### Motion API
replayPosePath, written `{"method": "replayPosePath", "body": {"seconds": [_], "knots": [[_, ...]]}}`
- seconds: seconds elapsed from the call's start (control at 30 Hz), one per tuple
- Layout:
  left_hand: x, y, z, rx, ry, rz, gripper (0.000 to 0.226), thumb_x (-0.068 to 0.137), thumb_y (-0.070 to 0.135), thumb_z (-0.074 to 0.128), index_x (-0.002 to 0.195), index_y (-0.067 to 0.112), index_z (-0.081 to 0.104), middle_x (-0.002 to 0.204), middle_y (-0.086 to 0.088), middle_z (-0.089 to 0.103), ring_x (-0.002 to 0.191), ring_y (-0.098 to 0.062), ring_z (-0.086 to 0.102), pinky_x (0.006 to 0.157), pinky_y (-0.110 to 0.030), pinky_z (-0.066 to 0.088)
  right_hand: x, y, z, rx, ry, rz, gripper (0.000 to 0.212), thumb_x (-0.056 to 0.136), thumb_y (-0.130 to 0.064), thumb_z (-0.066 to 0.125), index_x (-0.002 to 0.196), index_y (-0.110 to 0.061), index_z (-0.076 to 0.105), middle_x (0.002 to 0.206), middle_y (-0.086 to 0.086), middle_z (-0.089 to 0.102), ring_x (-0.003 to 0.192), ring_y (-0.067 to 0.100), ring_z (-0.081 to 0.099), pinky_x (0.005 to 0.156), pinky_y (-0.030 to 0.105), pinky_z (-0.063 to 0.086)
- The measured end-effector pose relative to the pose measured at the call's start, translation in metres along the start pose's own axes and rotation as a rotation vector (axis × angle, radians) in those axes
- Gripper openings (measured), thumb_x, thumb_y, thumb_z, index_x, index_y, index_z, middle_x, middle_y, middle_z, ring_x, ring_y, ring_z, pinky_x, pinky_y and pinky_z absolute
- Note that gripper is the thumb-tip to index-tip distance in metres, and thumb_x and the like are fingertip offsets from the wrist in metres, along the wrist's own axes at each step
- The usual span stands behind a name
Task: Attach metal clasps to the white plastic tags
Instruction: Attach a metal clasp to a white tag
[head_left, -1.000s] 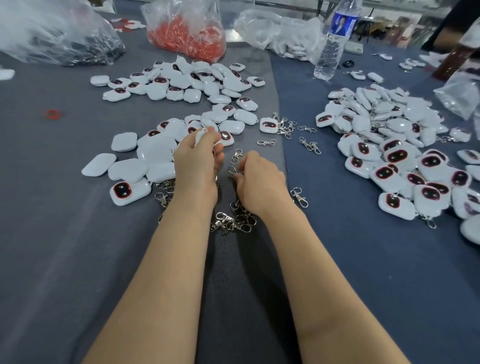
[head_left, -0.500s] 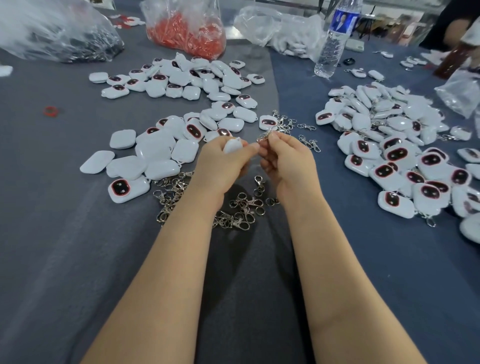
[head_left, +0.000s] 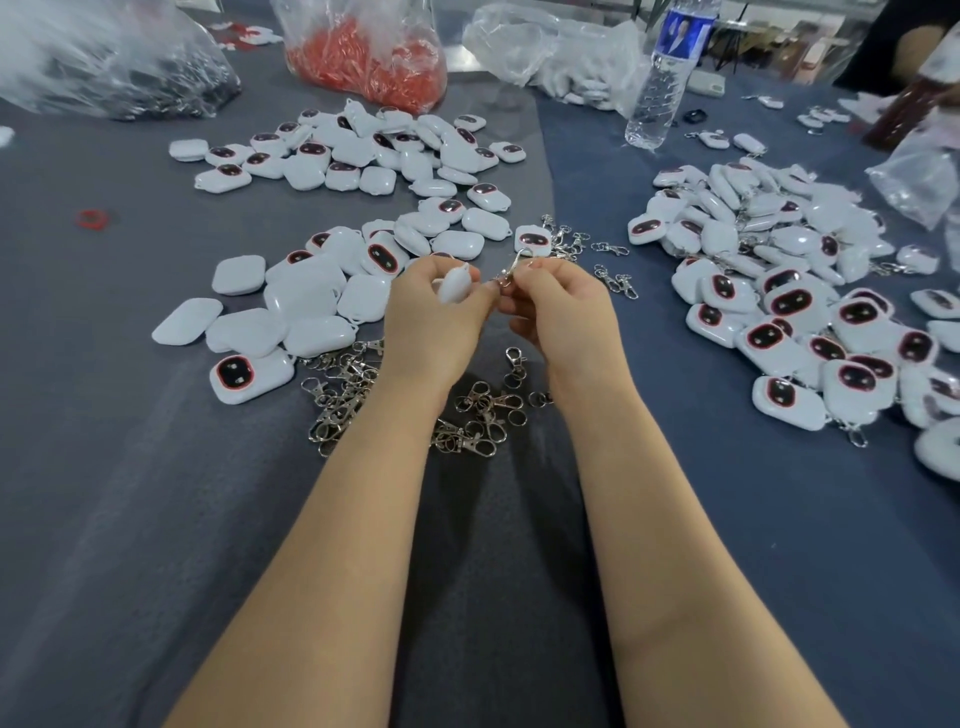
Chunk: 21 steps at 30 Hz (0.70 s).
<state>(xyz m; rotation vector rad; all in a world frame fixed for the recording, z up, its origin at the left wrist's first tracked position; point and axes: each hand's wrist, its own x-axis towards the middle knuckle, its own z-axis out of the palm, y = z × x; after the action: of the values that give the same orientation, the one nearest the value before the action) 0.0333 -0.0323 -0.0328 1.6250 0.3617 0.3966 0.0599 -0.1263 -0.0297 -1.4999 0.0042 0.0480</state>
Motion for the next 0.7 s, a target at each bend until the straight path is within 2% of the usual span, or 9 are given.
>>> {"method": "replayPosePath", "body": {"seconds": [0.1,0.17,0.23,0.3,0.33,0.4,0.5,0.6,0.7], "knots": [[0.0006,-0.0026,0.0005,0.074,0.005,0.074,0.016,0.082,0.012,0.069,0.096,0.015,0.06,0.085,0.005,0.061,0.072,-0.007,0.054,0.074,-0.026,0.048,-0.0015,0.0023,0.0007,-0.055,0.046,-0.004,0.008,0.087,-0.014,0.059,0.091,-0.019,0.056,0.075,-0.005,0.066,0.072,0.01,0.063,0.071,0.031,0.051],[0.0004,-0.0031,-0.0002,0.094,0.014,0.094,0.016,0.082,0.012,0.069,0.093,0.018,0.058,0.081,0.011,0.059,0.074,-0.007,0.056,0.077,-0.028,0.049,-0.0016,0.0043,-0.0006,-0.104,0.099,-0.034,0.023,0.087,-0.015,0.061,0.108,-0.02,0.051,0.089,-0.005,0.066,0.082,0.014,0.062,0.078,0.033,0.05],[0.0005,-0.0041,-0.0009,0.147,0.029,0.139,0.015,0.084,0.013,0.067,0.09,0.02,0.056,0.08,0.013,0.057,0.078,-0.012,0.057,0.077,-0.027,0.049,-0.0018,0.0052,-0.0034,-0.303,0.127,-0.174,0.041,0.089,-0.014,0.058,0.127,-0.024,0.045,0.117,-0.005,0.057,0.101,0.011,0.055,0.088,0.026,0.043],[-0.0002,-0.0049,-0.0013,0.245,0.047,0.212,0.014,0.085,0.013,0.065,0.09,0.021,0.055,0.08,0.014,0.055,0.076,-0.009,0.054,0.069,-0.015,0.042,-0.0033,0.0046,-0.0047,-0.471,0.057,-0.329,0.045,0.092,-0.011,0.053,0.133,-0.026,0.046,0.127,-0.011,0.05,0.114,0.007,0.047,0.096,0.017,0.034],[-0.001,-0.0049,-0.0013,0.282,0.053,0.242,0.013,0.086,0.013,0.064,0.09,0.021,0.055,0.08,0.013,0.054,0.072,-0.005,0.051,0.062,-0.009,0.037,-0.0041,0.0044,-0.0041,-0.509,0.004,-0.354,0.04,0.092,-0.009,0.051,0.129,-0.025,0.053,0.122,-0.014,0.053,0.112,0.005,0.049,0.093,0.014,0.034],[-0.0022,-0.0044,-0.0011,0.325,0.065,0.285,0.012,0.086,0.012,0.063,0.093,0.019,0.056,0.081,0.01,0.053,0.066,-0.004,0.047,0.058,-0.002,0.035,-0.0057,0.005,-0.0018,-0.532,-0.062,-0.321,0.027,0.092,-0.007,0.051,0.111,-0.022,0.065,0.101,-0.014,0.064,0.093,0.003,0.058,0.077,0.008,0.039],[-0.0031,-0.0027,-0.0009,0.332,0.09,0.323,0.013,0.087,0.011,0.062,0.099,0.013,0.06,0.086,0.009,0.055,0.073,-0.005,0.047,0.061,-0.005,0.034,-0.0054,0.0056,-0.0011,-0.489,-0.05,-0.277,0.015,0.091,-0.008,0.055,0.094,-0.018,0.065,0.073,-0.013,0.061,0.066,-0.001,0.055,0.061,0.005,0.039],[-0.0039,-0.0016,-0.0009,0.305,0.108,0.321,0.013,0.087,0.012,0.062,0.099,0.014,0.06,0.085,0.01,0.055,0.079,-0.009,0.049,0.066,-0.013,0.035,-0.0048,0.0051,-0.0002,-0.428,-0.032,-0.254,0.005,0.09,-0.013,0.061,0.09,-0.018,0.061,0.073,-0.01,0.059,0.062,-0.002,0.052,0.059,0.005,0.039],[-0.0041,-0.0008,0.0,0.263,0.095,0.289,0.013,0.087,0.012,0.062,0.098,0.015,0.057,0.083,0.009,0.055,0.08,-0.013,0.051,0.07,-0.02,0.04,-0.0058,0.0066,0.0013,-0.41,0.013,-0.257,0.008,0.089,-0.016,0.064,0.087,-0.02,0.057,0.08,-0.004,0.062,0.066,-0.001,0.053,0.06,0.007,0.04]]}}
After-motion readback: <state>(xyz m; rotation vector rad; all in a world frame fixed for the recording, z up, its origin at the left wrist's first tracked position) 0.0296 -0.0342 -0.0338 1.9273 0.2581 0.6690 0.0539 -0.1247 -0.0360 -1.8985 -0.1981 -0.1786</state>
